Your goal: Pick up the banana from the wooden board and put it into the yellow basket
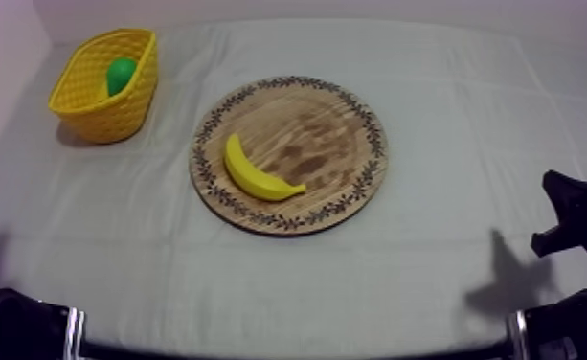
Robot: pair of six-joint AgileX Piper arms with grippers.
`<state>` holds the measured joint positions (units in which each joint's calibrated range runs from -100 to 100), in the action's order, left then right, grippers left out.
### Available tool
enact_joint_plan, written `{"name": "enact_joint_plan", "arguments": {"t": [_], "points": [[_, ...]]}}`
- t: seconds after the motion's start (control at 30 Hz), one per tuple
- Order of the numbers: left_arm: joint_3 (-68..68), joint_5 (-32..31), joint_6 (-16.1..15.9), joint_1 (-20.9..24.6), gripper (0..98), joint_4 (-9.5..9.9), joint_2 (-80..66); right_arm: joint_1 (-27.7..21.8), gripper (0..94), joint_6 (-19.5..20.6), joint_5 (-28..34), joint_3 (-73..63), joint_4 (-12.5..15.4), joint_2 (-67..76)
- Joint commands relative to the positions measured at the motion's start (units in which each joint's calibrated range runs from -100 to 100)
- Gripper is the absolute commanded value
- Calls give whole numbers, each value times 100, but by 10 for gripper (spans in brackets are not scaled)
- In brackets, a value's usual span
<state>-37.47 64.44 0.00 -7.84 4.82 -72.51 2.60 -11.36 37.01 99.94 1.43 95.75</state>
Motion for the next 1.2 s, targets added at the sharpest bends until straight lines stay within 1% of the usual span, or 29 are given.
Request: {"name": "enact_joint_plan", "arguments": {"t": [0.0,0.13,0.27,0.73,1.03,1.17], "points": [[320,18,128,-154,0,164,615,0,3,-2,0,-5,1,0],[597,31,260,-413,0,405,1266,0,3,0,0,-5,1,0],[795,50,341,-586,0,510,1875,0,3,0,0,-5,1,0],[1134,20,475,-1160,0,561,3615,0,3,0,0,-5,1,0],[1067,-346,452,-1450,0,576,4565,0,3,0,0,-5,1,0],[939,-546,498,-1622,0,633,4924,0,3,0,0,-5,1,0]]}}
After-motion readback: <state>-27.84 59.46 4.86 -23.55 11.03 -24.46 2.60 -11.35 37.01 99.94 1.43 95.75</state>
